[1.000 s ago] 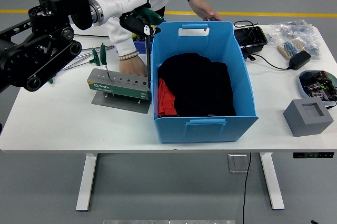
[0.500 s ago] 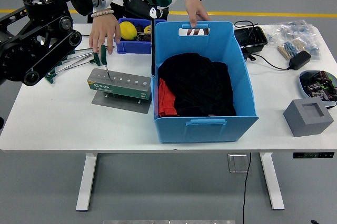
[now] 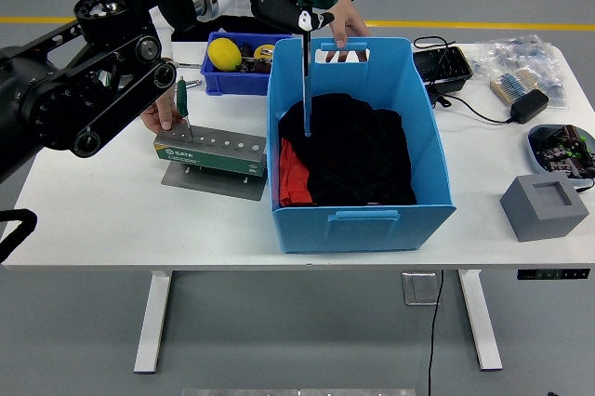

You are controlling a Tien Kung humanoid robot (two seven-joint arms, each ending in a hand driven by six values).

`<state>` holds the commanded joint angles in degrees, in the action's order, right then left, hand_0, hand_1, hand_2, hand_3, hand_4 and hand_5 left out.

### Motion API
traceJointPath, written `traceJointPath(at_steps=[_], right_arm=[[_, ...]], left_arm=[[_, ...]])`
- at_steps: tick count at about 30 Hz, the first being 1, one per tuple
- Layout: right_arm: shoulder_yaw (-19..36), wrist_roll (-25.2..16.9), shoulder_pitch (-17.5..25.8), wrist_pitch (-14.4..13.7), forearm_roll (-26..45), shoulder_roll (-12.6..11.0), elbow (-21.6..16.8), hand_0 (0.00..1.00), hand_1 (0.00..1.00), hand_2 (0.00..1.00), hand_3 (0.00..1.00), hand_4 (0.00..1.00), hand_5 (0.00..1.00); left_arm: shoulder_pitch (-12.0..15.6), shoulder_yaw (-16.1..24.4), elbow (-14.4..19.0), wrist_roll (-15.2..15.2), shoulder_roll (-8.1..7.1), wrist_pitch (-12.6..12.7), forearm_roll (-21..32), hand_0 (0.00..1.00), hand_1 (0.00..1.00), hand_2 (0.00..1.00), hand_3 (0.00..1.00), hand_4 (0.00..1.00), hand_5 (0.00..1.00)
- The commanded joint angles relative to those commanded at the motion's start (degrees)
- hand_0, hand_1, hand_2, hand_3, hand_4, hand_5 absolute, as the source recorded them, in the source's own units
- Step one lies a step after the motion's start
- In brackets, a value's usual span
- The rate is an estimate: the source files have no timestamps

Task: Lift tool from toolbox,place it in box,lift tool from toolbox,place it in box

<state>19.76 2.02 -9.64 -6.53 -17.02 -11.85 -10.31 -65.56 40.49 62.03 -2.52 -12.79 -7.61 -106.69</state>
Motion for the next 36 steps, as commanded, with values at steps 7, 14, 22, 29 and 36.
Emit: traceJointPath(at_steps=[7, 14, 22, 29, 36], right_arm=[[-2.27, -0.2, -0.12, 0.17, 1.54, -0.09, 0.0, 0.693, 0.684, 0.733, 0.583, 0.792, 0.725], [-4.57, -0.52, -0.41, 0.14, 3.74, -0.11, -0.04, 0.693, 0.683, 0.733, 0.583, 0.791, 0.725], [-4.5, -0.39, -1.01, 0.27, 3.39, -0.29, -0.16, 0.693, 0.684, 0.733, 0.583, 0.792, 0.724], [-3.97, -0.15, -1.26, 0.41, 2.29, -0.41, -0.21, 0.694, 0.684, 0.732, 0.583, 0.792, 0.722], [-3.84, -0.09, -1.77, 0.44, 1.81, -0.67, -0.27, 0.694, 0.683, 0.733, 0.584, 0.792, 0.723]], left_arm=[[0.22, -2.63, -4.28, 0.17, 4.96, 2.41, 0.22, 0.163, 0.002, 0.021, 0.069, 0.713, 0.455], [1.48, -4.66, -7.99, -0.3, 8.63, 5.54, 0.51, 0.173, 0.002, 0.031, 0.075, 0.711, 0.452], [2.38, -5.96, -12.6, -0.9, 11.11, 9.66, 2.53, 0.201, 0.012, 0.05, 0.088, 0.686, 0.451], [1.85, -8.43, -19.03, -0.97, 12.67, 12.81, 9.26, 0.225, 0.099, 0.127, 0.18, 0.635, 0.439], [1.3, -12.02, -20.83, -0.81, 12.79, 10.88, 12.62, 0.282, 0.15, 0.194, 0.277, 0.652, 0.432]])
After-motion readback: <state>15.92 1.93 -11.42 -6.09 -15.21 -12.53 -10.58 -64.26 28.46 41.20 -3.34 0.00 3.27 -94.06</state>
